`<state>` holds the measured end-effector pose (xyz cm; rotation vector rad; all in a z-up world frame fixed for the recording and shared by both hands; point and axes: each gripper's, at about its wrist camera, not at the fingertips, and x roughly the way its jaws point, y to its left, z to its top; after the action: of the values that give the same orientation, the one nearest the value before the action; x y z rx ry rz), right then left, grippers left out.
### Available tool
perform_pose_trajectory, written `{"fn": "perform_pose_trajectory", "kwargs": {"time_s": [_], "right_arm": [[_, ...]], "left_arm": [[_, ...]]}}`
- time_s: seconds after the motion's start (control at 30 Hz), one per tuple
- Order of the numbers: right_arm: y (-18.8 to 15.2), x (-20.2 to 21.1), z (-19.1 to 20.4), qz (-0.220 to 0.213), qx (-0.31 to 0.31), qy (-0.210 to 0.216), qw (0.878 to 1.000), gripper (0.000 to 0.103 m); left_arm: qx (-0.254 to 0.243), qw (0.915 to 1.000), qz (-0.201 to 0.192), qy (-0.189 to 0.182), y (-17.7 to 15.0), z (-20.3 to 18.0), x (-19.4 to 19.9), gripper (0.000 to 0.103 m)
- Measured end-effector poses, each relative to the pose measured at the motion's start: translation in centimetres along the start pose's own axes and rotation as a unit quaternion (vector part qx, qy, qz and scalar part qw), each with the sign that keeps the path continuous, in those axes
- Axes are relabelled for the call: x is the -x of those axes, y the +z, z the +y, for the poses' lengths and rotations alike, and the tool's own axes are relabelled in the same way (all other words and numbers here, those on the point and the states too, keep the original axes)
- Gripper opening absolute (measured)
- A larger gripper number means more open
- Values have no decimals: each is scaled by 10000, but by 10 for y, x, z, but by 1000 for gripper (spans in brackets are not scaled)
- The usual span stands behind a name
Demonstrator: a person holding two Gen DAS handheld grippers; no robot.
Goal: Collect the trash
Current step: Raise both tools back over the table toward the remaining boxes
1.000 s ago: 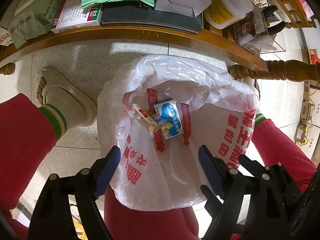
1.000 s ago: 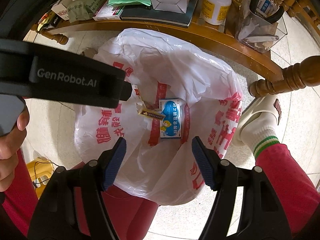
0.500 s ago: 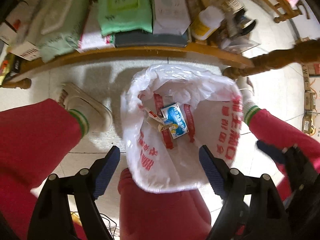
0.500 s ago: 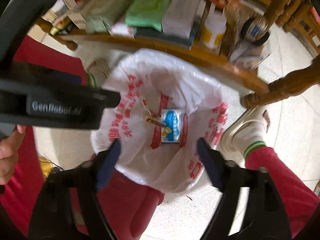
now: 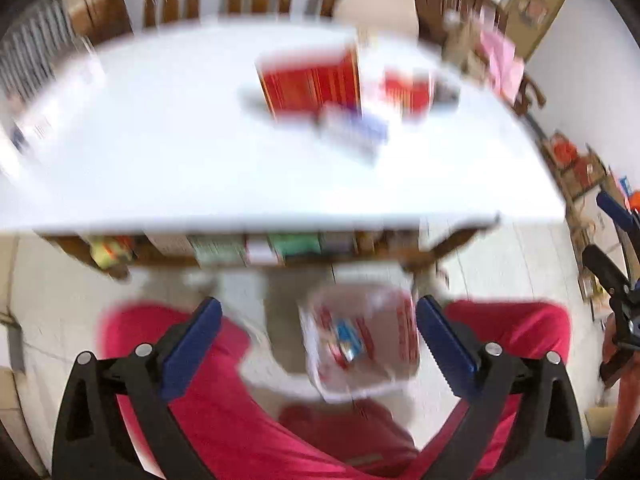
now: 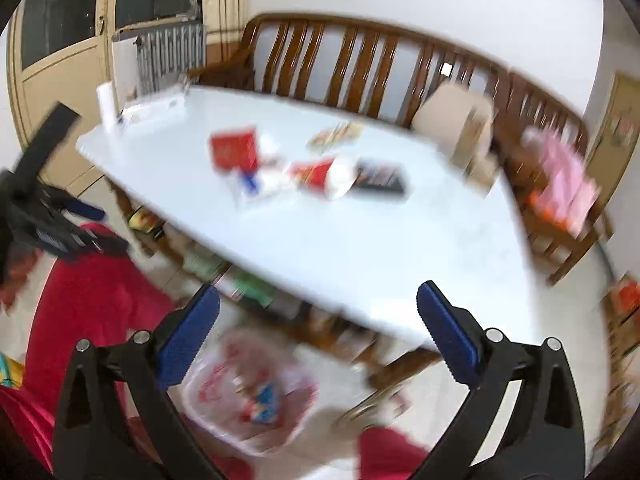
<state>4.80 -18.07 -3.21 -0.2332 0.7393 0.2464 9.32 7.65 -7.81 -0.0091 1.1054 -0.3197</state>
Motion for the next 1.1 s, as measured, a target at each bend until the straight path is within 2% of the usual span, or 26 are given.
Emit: {"fn": "perform_pose_trajectory", "kwargs": {"time_s": [0.07,0.17,0.27,0.33,0.43,0.53,0.6,0.67,0.77,0.9,1.03,1.1], "right_arm": [[28,12,-14,26,120,130,9998,96],[62,26,-34,-14,140,335,9993,96],[94,39,-52,-83,213,458,9987,96],[111,47,-57,-142,304,372,9987,96],[136,53,-59,-215,749,220,9967,96],[148,51,-60,-199,1201,214,9923,96],[158,41,-62,-110,1555,375,9871,96],[164,28,-63,64,1945,582,9792,96],[171,9,-67,354,2316,673,9698,96],[183,-19,-77,644,2470,937,9623,96],[191,-48,-84,885,2600,1053,9558,96],[192,-65,-87,1042,2688,1132,9508,96]], "left_arm": [[-293,9991,-312,-4,28,3,35,95],[-1031,9938,-413,10,60,-1,65,95],[-2048,9773,-509,167,87,-10,84,95],[-2517,9664,-504,104,102,-14,93,95],[-2676,9621,-518,-110,124,-10,98,95],[-2852,9575,-375,-207,139,-9,90,95],[-3108,9499,-265,-180,145,-13,81,95],[-3478,9374,-113,-133,149,-20,66,95],[-3937,9190,188,-101,152,-30,42,95],[-4413,8961,484,13,153,-40,8,95],[-4713,8798,621,-47,154,-46,-19,95],[-4772,8756,732,-146,156,-45,-32,95]]}}
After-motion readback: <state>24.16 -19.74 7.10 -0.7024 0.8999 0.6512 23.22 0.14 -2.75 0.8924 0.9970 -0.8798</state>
